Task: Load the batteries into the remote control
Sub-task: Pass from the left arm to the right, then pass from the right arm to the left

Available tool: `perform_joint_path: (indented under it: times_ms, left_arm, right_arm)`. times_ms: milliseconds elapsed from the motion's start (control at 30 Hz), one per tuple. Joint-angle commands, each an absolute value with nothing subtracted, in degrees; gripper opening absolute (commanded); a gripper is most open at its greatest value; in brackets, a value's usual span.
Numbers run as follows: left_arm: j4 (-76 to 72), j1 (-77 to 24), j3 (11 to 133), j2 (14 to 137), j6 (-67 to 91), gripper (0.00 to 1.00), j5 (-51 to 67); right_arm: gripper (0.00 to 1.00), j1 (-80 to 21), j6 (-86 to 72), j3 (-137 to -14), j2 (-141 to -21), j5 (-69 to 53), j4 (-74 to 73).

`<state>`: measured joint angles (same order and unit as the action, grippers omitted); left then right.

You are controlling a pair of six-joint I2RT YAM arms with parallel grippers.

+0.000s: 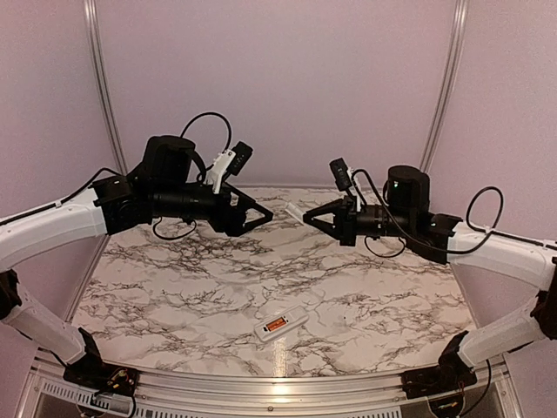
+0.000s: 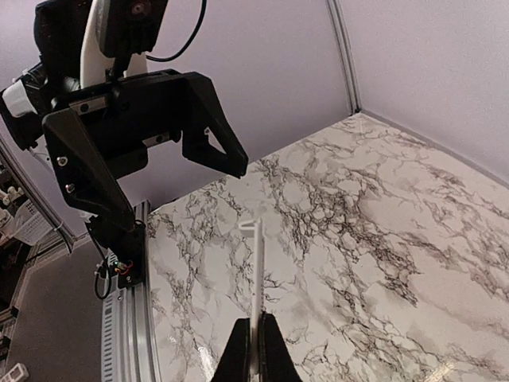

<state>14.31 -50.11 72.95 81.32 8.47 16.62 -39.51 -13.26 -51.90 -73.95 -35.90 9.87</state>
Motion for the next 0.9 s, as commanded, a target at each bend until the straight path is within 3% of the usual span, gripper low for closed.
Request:
perform_joint_path:
  times_ms: [0, 400, 867]
  left_arm:
    - [17.81, -48.61, 71.59, 78.58, 11.29, 0.79, 31.45]
    - [26.85, -48.54, 71.17, 78.87, 13.45, 0.67, 47.73]
    - [38.54, -48.78, 70.64, 80.82, 6.38, 0.6, 50.03]
  right_arm:
    - [0.04, -41.72, 3.06, -51.36, -69.63, -35.91, 6.7]
    - [0.0, -58.69, 24.21, -53.95, -67.2, -19.21, -5.14]
    - [0.0, -69.34, 34.1, -56.35, -70.04, -6.14, -9.83]
